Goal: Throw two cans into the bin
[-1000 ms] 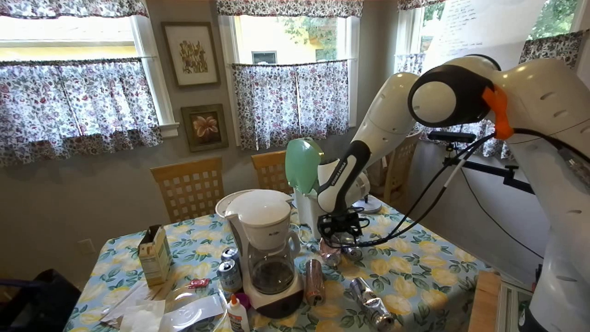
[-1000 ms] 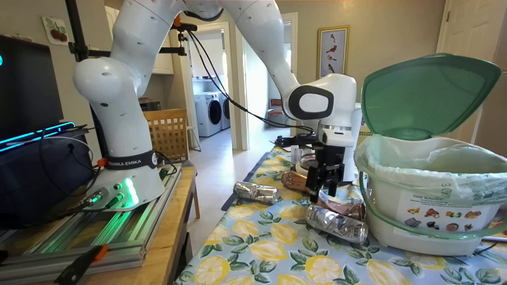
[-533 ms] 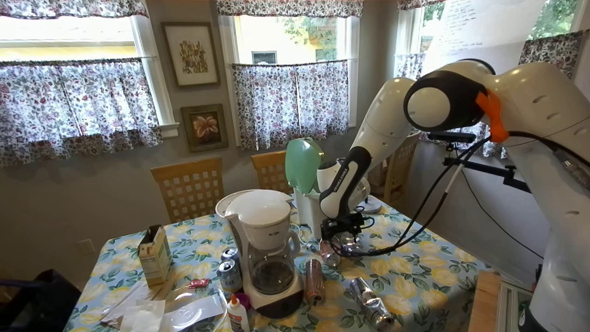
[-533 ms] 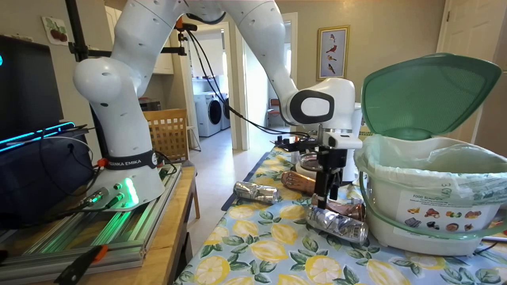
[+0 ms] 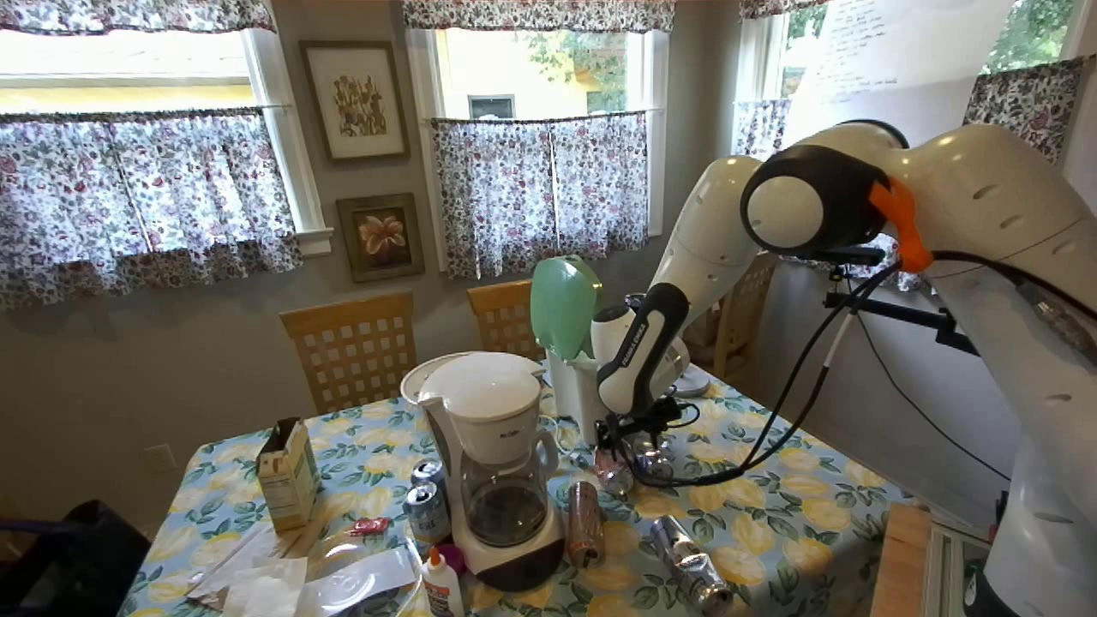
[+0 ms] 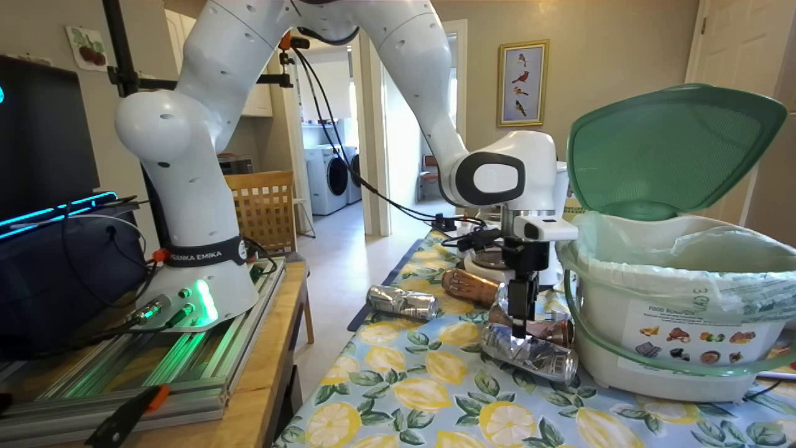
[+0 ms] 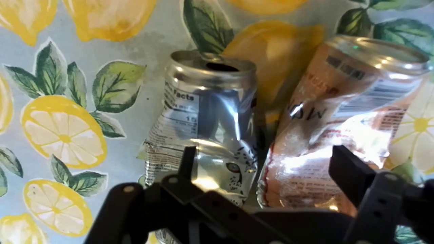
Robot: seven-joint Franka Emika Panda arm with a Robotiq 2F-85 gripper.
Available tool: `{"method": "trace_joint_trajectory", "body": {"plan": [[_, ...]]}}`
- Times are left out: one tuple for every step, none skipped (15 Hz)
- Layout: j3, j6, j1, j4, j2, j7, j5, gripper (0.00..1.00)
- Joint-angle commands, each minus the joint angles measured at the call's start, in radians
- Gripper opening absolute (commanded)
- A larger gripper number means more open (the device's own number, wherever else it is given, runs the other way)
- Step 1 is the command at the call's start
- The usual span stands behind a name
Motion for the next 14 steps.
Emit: {"method": "trace_joint_trajectory", "body": {"plan": [[0.014, 0.041, -0.008, 0.04, 0.046, -0.044, 0.03, 1.0], [0.016, 0.049, -0.007, 0.044, 0.05, -0.047, 0.031, 1.0], [0.019, 0.059, -0.006, 0.048, 0.054, -0.051, 0.033, 1.0], [0.021, 0.069, -0.004, 0.051, 0.06, -0.053, 0.034, 1.0], [0.022, 0.075, -0.002, 0.055, 0.065, -0.055, 0.035, 1.0], [0.027, 0.078, -0.003, 0.061, 0.071, -0.062, 0.039, 1.0], [0.031, 0.08, -0.002, 0.066, 0.078, -0.067, 0.04, 1.0], [0.03, 0.085, 0.002, 0.069, 0.084, -0.072, 0.037, 1.0], [0.028, 0.089, 0.006, 0.072, 0.089, -0.076, 0.036, 1.0], [0.03, 0.09, 0.006, 0.077, 0.095, -0.084, 0.036, 1.0], [0.03, 0.089, 0.006, 0.081, 0.101, -0.091, 0.035, 1.0], [0.03, 0.087, 0.007, 0.085, 0.108, -0.102, 0.033, 1.0], [0.029, 0.085, 0.009, 0.089, 0.114, -0.112, 0.033, 1.0], [0.027, 0.083, 0.01, 0.093, 0.119, -0.122, 0.032, 1.0]]}}
